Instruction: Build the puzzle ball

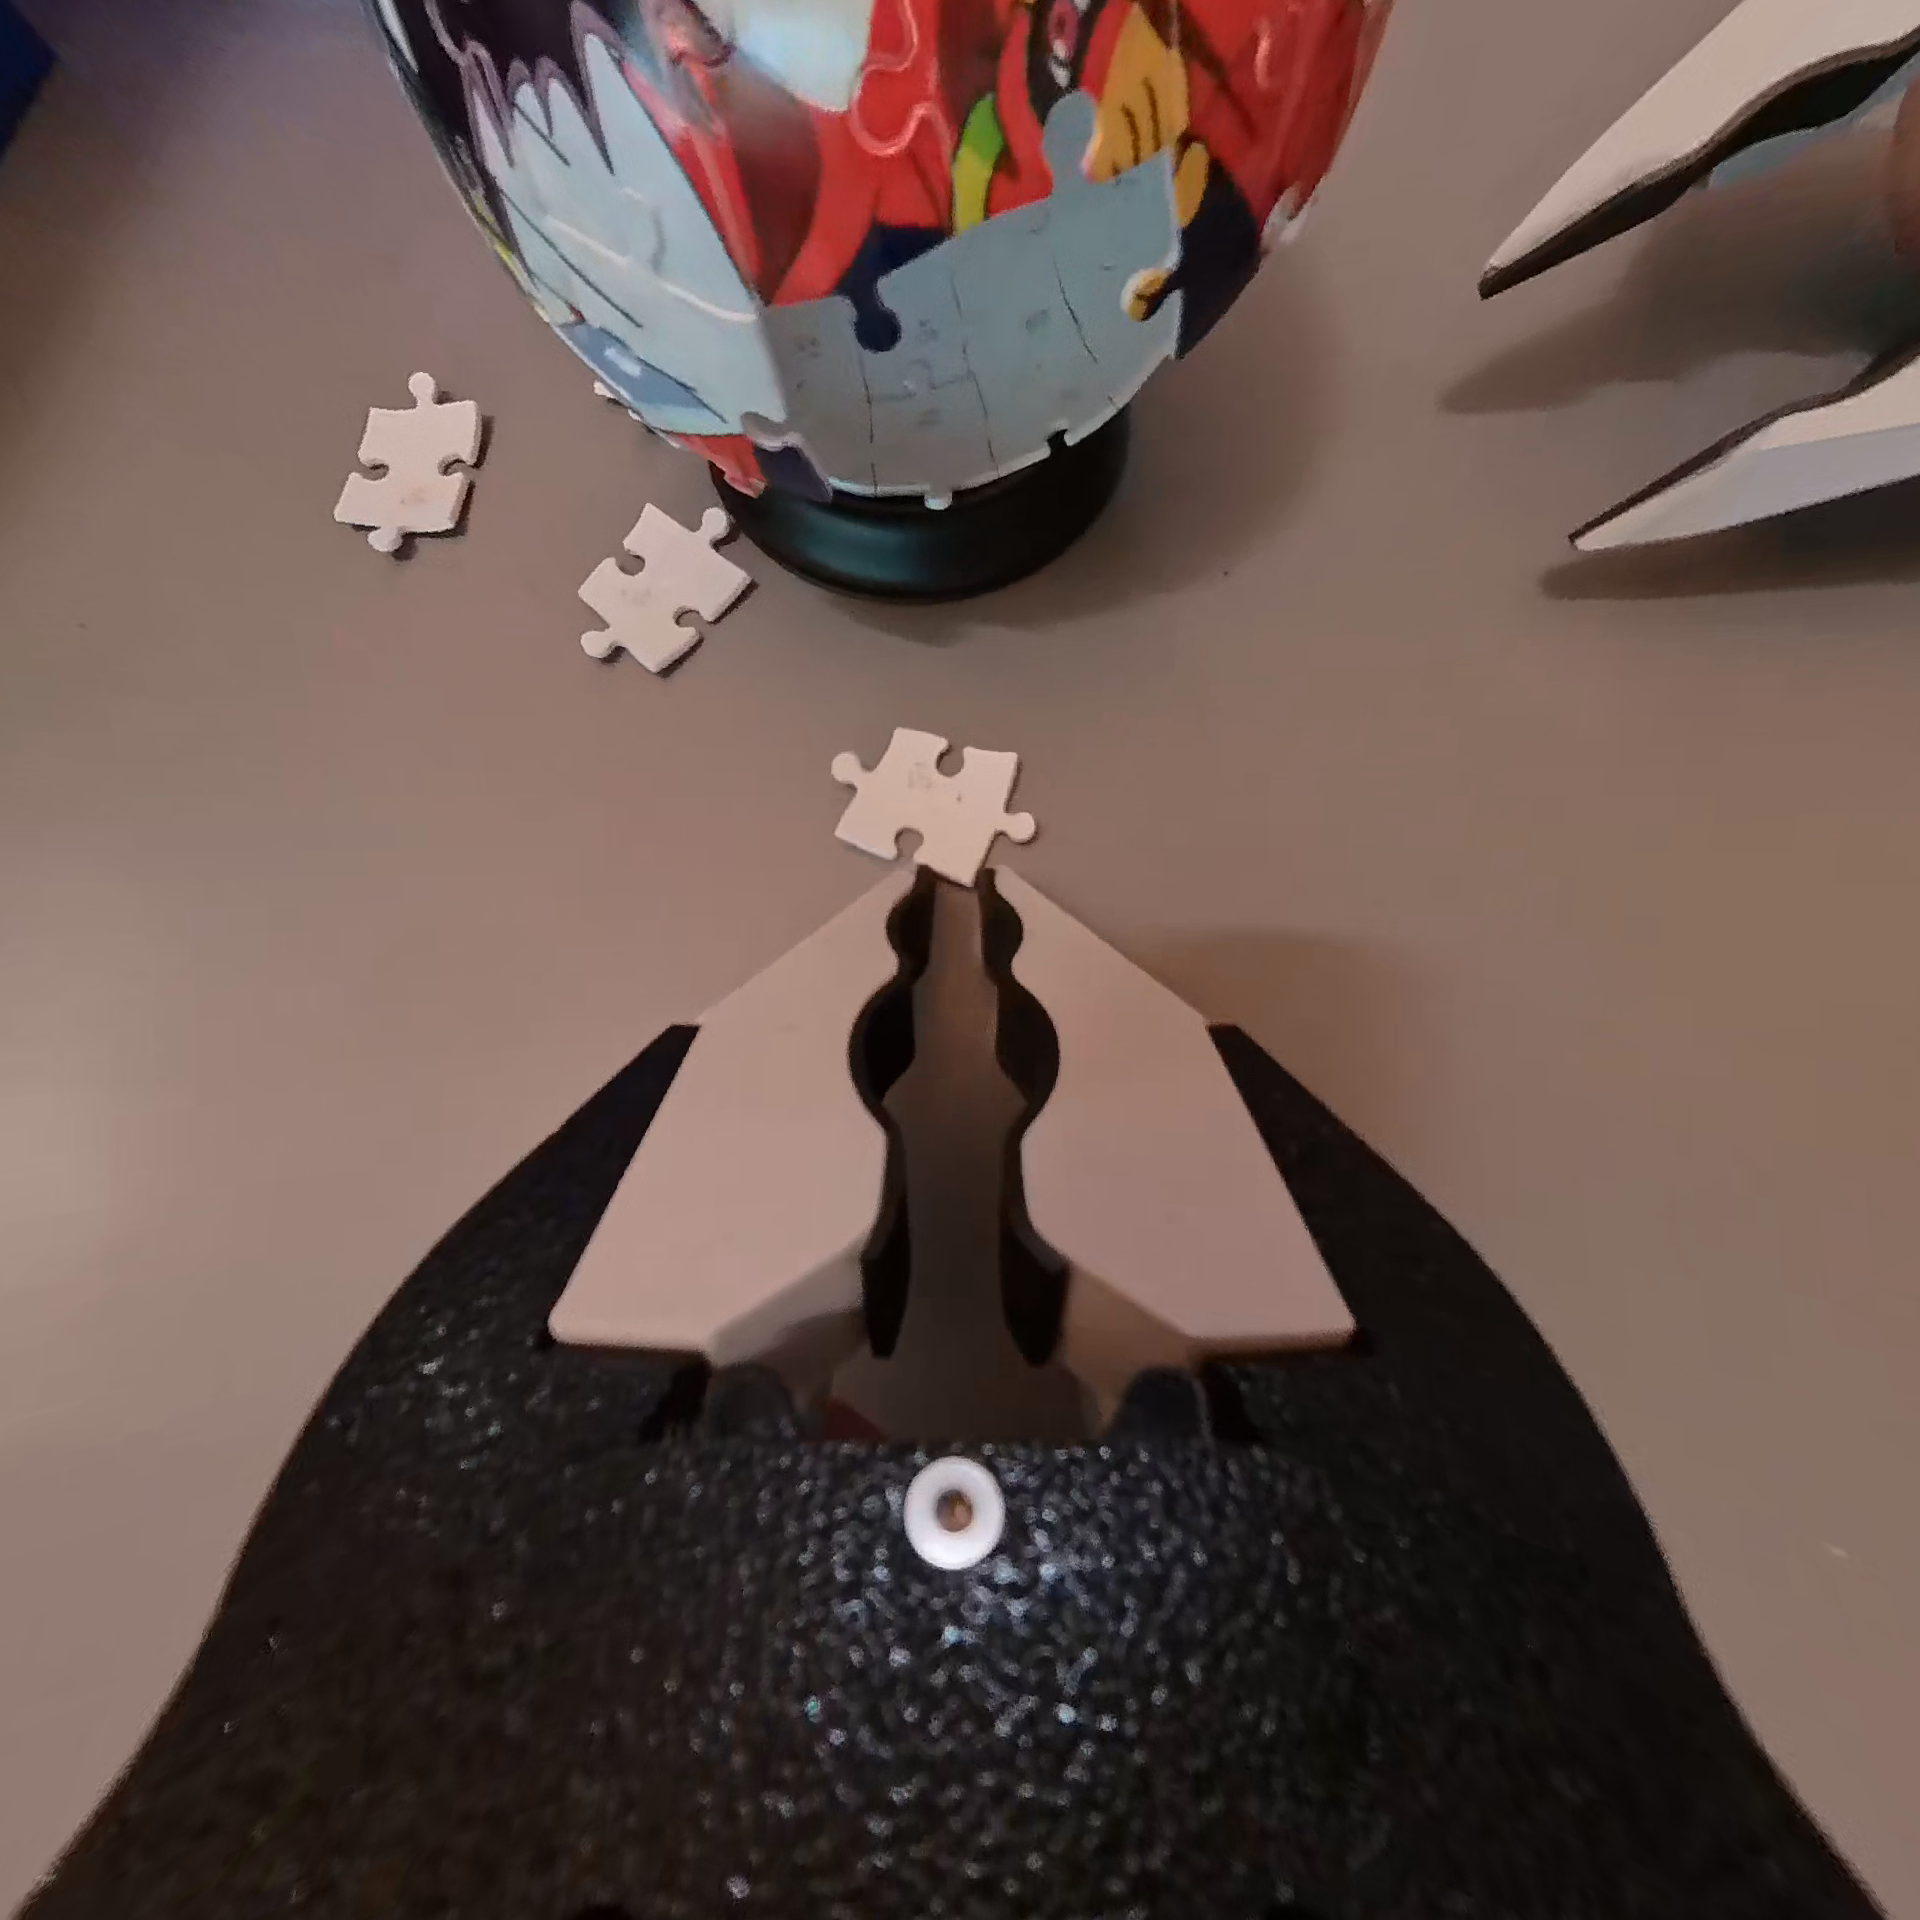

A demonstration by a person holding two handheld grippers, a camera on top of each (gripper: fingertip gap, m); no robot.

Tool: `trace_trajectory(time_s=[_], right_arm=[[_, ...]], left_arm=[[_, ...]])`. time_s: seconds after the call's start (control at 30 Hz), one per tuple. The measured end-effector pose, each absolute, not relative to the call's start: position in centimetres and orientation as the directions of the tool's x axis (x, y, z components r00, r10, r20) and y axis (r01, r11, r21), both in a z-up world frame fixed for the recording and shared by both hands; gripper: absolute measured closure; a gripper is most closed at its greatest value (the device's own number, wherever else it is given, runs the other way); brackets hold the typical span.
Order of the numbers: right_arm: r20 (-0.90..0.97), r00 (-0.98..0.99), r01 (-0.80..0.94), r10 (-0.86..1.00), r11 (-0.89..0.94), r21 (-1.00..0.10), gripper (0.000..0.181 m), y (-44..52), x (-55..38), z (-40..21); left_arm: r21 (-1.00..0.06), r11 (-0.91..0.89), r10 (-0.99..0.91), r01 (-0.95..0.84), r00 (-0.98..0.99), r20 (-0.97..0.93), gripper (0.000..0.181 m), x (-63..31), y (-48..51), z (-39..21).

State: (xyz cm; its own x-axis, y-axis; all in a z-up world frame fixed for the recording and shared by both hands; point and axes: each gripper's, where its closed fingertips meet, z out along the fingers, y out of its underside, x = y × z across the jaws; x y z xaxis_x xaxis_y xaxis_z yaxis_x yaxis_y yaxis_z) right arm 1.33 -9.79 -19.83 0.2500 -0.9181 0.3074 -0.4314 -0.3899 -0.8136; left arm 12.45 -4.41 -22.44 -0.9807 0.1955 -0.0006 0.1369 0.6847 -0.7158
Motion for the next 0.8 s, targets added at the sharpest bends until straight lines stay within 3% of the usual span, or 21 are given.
trace_trajectory(time_s=[0.5, 0.57, 0.8], right_arm=[[0.328, 0.24, -0.448, -0.914, -0.404, -0.798, 0.137, -10.0, 1.2, -20.3], [0.328, 0.235, -0.441, -0.915, -0.401, -0.803, 0.137, -10.0, 1.1, -20.1], [0.341, 0.228, -0.426, -0.912, -0.408, -0.807, 0.137, -10.5, 0.5, -19.4]], left_arm=[[-0.733, 0.657, 0.219, 0.177, -0.975, -0.038, 0.181, 11.6, -4.9, -22.4], [-0.732, 0.66, 0.18, 0.169, -0.982, -0.063, 0.164, 12.0, -5.0, -22.3], [-0.77, 0.637, 0.097, 0.046, -0.995, 0.021, 0.147, 12.5, -5.4, -21.2]])
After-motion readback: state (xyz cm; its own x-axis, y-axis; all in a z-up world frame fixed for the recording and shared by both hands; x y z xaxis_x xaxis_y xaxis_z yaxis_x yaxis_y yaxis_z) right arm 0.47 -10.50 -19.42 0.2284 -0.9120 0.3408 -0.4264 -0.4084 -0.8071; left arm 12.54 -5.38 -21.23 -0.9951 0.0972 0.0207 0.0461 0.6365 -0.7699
